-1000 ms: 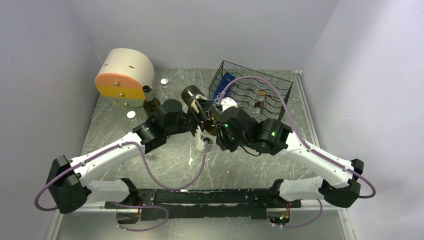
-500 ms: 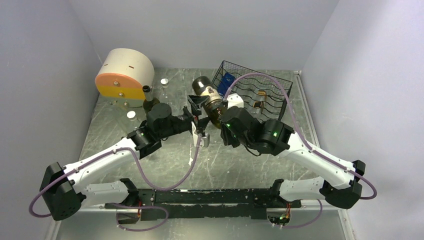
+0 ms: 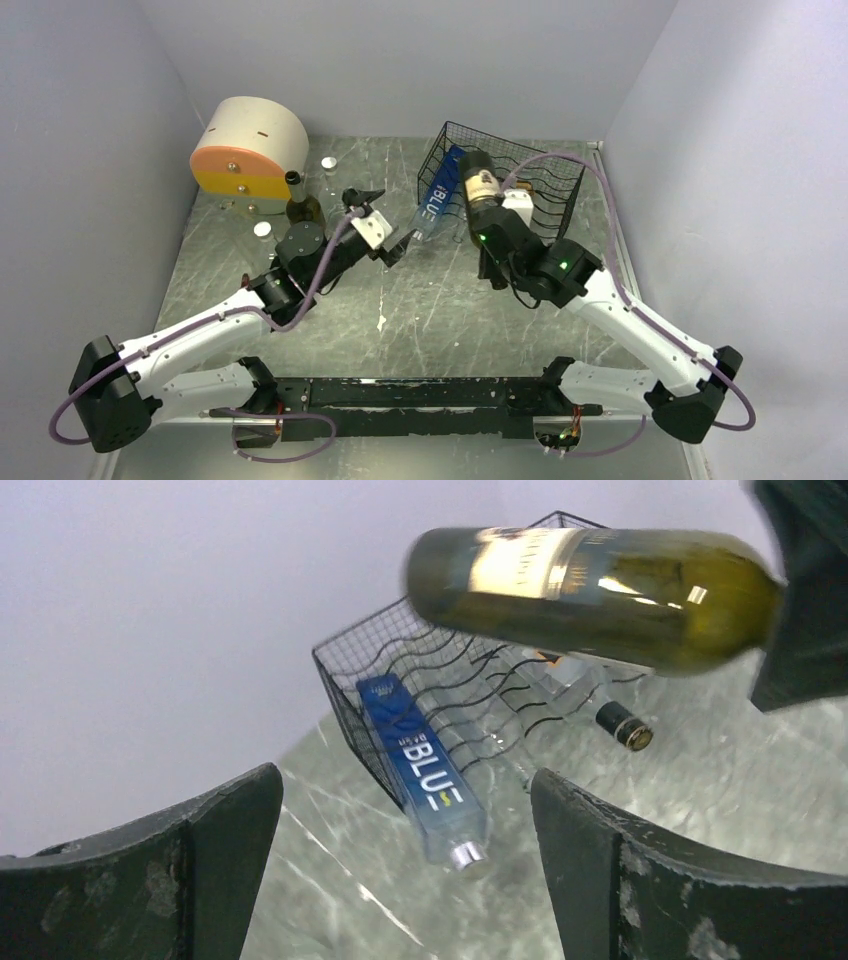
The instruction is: Put the wine bottle on the wine rack
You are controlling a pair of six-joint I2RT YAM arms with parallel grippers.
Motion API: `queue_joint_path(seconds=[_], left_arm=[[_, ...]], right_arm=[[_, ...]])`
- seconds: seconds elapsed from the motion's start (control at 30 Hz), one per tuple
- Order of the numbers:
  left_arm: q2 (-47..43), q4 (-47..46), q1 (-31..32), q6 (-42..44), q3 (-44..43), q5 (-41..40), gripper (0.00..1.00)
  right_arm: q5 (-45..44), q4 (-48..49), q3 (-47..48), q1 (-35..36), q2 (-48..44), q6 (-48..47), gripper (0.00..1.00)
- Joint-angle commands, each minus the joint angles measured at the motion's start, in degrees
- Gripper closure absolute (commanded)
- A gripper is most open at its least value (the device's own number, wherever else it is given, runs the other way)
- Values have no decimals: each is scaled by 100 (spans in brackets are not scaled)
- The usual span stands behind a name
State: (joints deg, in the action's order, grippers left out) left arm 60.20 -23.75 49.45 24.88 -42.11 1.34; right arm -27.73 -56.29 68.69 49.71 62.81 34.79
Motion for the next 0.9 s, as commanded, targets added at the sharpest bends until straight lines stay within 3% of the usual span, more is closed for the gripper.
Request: queue_joint_path(seconds=[0.0, 0.07, 0.23, 0.43, 0.73, 0.87], left_arm=[[-146, 659, 41, -2427, -200, -1721, 2], [-134, 1106, 7, -3205, -288, -1988, 2], [-30, 1070, -32, -3575, -37, -1658, 2], [10, 1162, -32, -3207, -105, -1254, 2], [76, 1264, -32, -3042, -175, -1092, 2], [116, 1303, -28, -2987, -170, -506, 2]], right_arm=[[-178, 197, -298, -225, -611, 827, 100], [-114, 30, -483, -228, -765, 1098, 100], [-6, -520, -774, -241, -1013, 1620, 100], [-307, -1342, -929, -239, -1112, 2287, 100], [-360, -1465, -1450, -263, -901, 2806, 100], [-429, -1630, -1537, -277, -728, 2935, 100]])
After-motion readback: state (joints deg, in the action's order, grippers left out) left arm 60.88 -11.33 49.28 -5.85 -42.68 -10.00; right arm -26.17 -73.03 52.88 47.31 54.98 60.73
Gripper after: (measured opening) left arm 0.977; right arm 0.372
